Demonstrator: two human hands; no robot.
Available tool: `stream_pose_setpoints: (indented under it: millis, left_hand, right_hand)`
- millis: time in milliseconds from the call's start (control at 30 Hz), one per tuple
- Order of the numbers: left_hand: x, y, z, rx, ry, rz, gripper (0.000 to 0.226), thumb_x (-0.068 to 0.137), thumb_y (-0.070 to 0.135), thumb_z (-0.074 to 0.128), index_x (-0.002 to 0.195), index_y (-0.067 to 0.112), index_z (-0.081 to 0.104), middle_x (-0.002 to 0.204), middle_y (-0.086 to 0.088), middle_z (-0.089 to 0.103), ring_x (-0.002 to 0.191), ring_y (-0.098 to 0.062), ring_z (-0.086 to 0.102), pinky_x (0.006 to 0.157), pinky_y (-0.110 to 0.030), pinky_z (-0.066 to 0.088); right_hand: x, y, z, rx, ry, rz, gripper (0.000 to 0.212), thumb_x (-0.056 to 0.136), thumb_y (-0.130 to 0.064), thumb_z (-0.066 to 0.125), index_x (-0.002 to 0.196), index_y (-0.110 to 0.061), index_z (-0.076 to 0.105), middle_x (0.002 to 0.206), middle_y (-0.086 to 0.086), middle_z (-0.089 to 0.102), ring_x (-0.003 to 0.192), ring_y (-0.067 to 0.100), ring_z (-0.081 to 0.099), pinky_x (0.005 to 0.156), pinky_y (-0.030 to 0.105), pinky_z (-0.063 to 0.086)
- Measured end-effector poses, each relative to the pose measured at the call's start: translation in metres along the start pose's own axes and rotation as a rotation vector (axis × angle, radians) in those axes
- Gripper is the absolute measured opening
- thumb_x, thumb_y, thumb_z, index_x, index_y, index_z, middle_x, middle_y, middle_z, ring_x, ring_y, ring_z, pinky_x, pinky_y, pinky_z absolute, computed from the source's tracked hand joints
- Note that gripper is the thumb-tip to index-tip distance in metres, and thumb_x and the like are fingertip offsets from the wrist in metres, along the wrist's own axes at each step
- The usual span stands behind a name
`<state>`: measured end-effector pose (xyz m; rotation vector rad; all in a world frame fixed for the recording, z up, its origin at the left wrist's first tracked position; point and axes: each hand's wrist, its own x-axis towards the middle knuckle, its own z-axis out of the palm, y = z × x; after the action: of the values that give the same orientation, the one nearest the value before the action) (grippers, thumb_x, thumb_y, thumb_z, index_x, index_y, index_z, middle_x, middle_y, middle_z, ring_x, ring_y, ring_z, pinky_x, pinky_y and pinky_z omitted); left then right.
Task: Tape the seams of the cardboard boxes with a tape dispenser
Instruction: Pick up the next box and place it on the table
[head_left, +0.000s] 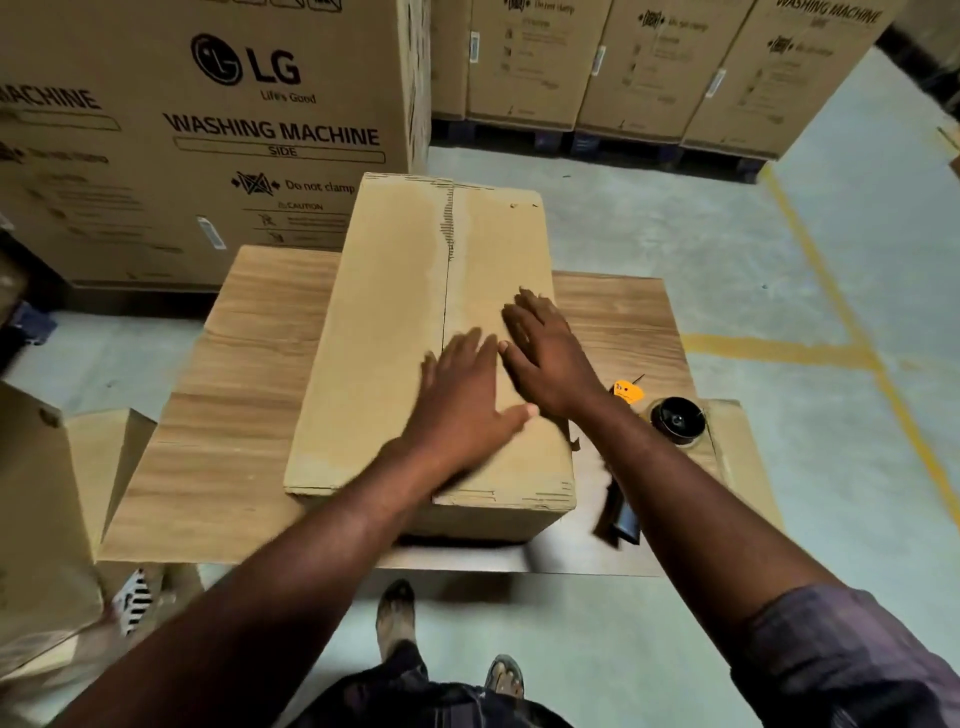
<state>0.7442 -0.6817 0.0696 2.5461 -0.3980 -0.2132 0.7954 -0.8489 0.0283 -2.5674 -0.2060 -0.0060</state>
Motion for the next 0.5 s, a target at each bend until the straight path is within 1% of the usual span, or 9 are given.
stream_pose_setpoints:
  millis: [33,67,100,133,200,267,333,400,500]
  left_hand:
    - [-0.010,0.021,0.019,0.029,-0.094,0.010,0.111,0.085,0.063,0.063,0.160,0.012,0.000,0.168,-0.008,-0.005,0.155,-0.024,-0.004,0.124,-0.051,-0.001]
    - [-0.019,0.038,0.037,0.069,-0.141,-0.004,0.119,0.083,0.068,0.062,0.159,0.012,-0.010,0.167,-0.009,-0.015,0.154,-0.025,-0.011,0.124,-0.052,-0.005]
    - [-0.024,0.049,0.052,0.115,-0.134,-0.027,0.123,0.082,0.070,0.060,0.157,0.010,-0.018,0.165,-0.010,-0.020,0.153,-0.026,-0.015,0.123,-0.052,-0.008]
    - [-0.027,0.055,0.062,0.151,-0.098,-0.050,0.124,0.082,0.069,0.060,0.155,0.009,-0.021,0.165,-0.011,-0.021,0.153,-0.026,-0.016,0.122,-0.053,-0.010]
    - [-0.028,0.058,0.067,0.183,-0.045,-0.097,0.119,0.084,0.059,0.060,0.155,0.010,-0.022,0.166,-0.012,-0.018,0.153,-0.026,-0.015,0.121,-0.053,-0.010]
    - [-0.027,0.058,0.062,0.186,-0.071,-0.122,0.116,0.084,0.048,0.061,0.155,0.011,-0.023,0.165,-0.012,-0.020,0.153,-0.026,-0.016,0.122,-0.053,-0.010]
    - [-0.030,0.050,0.052,0.188,-0.130,-0.105,0.117,0.085,0.043,0.063,0.154,0.013,-0.026,0.164,-0.009,-0.024,0.152,-0.026,-0.020,0.122,-0.054,-0.011]
    - [-0.042,0.025,0.037,0.186,-0.193,-0.043,0.117,0.084,0.042,0.065,0.155,0.017,-0.026,0.165,-0.004,-0.023,0.151,-0.022,-0.022,0.122,-0.051,-0.012]
    - [-0.073,-0.036,-0.001,0.166,-0.259,0.029,0.118,0.081,0.036,0.072,0.156,0.025,-0.019,0.165,0.004,-0.013,0.150,-0.011,-0.021,0.123,-0.041,-0.013]
  right_hand:
    - [0.001,0.004,-0.001,0.002,-0.051,-0.018,0.065,0.100,-0.047,0.041,0.156,-0.014,0.038,0.168,0.007,0.022,0.156,0.030,0.012,0.123,0.046,0.021]
    - [0.000,0.008,-0.002,0.006,-0.084,-0.036,0.065,0.101,-0.047,0.038,0.157,-0.013,0.037,0.168,0.008,0.022,0.157,0.030,0.010,0.124,0.046,0.019]
    - [0.000,0.011,-0.003,0.005,-0.094,-0.054,0.064,0.102,-0.046,0.037,0.157,-0.012,0.036,0.168,0.009,0.021,0.157,0.031,0.008,0.124,0.046,0.018]
    - [0.000,0.014,-0.003,0.009,-0.090,-0.069,0.061,0.105,-0.043,0.038,0.158,-0.012,0.035,0.169,0.010,0.020,0.157,0.031,0.007,0.125,0.047,0.018]
    - [-0.002,0.018,-0.004,0.006,-0.080,-0.089,0.056,0.109,-0.039,0.040,0.158,-0.014,0.034,0.169,0.007,0.018,0.157,0.029,0.005,0.124,0.048,0.021]
    - [-0.002,0.015,-0.004,-0.024,-0.082,-0.082,0.055,0.109,-0.040,0.039,0.159,-0.017,0.032,0.170,0.003,0.016,0.158,0.026,0.005,0.119,0.050,0.026]
    - [-0.005,0.005,-0.002,-0.074,-0.096,-0.065,0.055,0.109,-0.042,0.036,0.159,-0.021,0.030,0.171,0.000,0.013,0.158,0.023,0.004,0.116,0.054,0.030]
    - [-0.013,-0.009,0.005,-0.097,-0.109,-0.032,0.056,0.109,-0.044,0.032,0.160,-0.022,0.027,0.171,-0.002,0.010,0.158,0.020,0.003,0.118,0.059,0.025]
    - [-0.042,-0.037,0.024,-0.126,-0.103,-0.017,0.062,0.108,-0.049,0.028,0.162,-0.021,0.020,0.172,-0.002,0.006,0.158,0.018,0.002,0.122,0.061,0.010]
